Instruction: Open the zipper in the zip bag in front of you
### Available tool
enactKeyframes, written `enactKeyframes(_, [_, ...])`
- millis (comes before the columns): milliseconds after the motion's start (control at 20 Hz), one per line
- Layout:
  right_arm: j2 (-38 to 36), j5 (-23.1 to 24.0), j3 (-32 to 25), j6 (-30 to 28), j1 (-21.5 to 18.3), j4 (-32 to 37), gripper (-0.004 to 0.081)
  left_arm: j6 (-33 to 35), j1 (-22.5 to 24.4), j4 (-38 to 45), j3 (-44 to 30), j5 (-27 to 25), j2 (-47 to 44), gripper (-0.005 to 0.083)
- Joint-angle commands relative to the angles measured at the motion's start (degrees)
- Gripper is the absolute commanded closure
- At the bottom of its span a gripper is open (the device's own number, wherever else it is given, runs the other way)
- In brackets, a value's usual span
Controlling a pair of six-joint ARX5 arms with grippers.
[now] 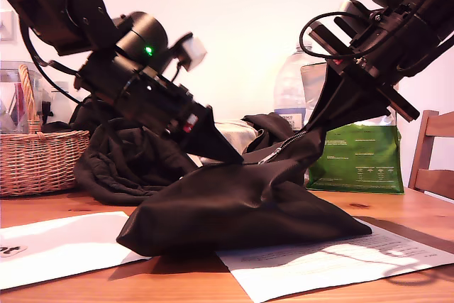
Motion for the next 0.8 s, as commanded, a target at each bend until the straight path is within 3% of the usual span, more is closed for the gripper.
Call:
enactKeyframes(0, [0.33,0.02,-0.07,-0.17,-0.37,-0.09,0.0783,0.04,0.15,-0.13,-0.92,0.22,-0.72,0.0793])
enactKeyframes(150, [0.33,0.0,-0.07,-0.17,-0.37,-0.11,0.0783,-2.21,-0.5,0.85,-0.92,2.16,-0.72,0.0748])
enactKeyframes(300, [0.33,-0.02,-0.07,-0.17,-0.37,-0.2,0.0783,-3.45,-2.34,2.34,-0.92,2.99,-0.72,0.0495])
enactKeyframes(400, [0.33,-0.02,-0.07,-0.17,-0.37,-0.24,0.0783,-4.28,-4.07,5.05,-0.92,2.36,-0.7,0.0495])
enactKeyframes(550, [0.33,-0.15,-0.07,-0.17,-0.37,-0.33,0.0783,-4.26,-6.45,6.38,-0.92,-3.21,-0.61,0.0495])
enactKeyframes(750, [0.33,-0.2,-0.07,-0.22,-0.37,-0.72,0.0783,-6.75,-6.67,6.73,-0.92,-7.5,-0.59,0.0494])
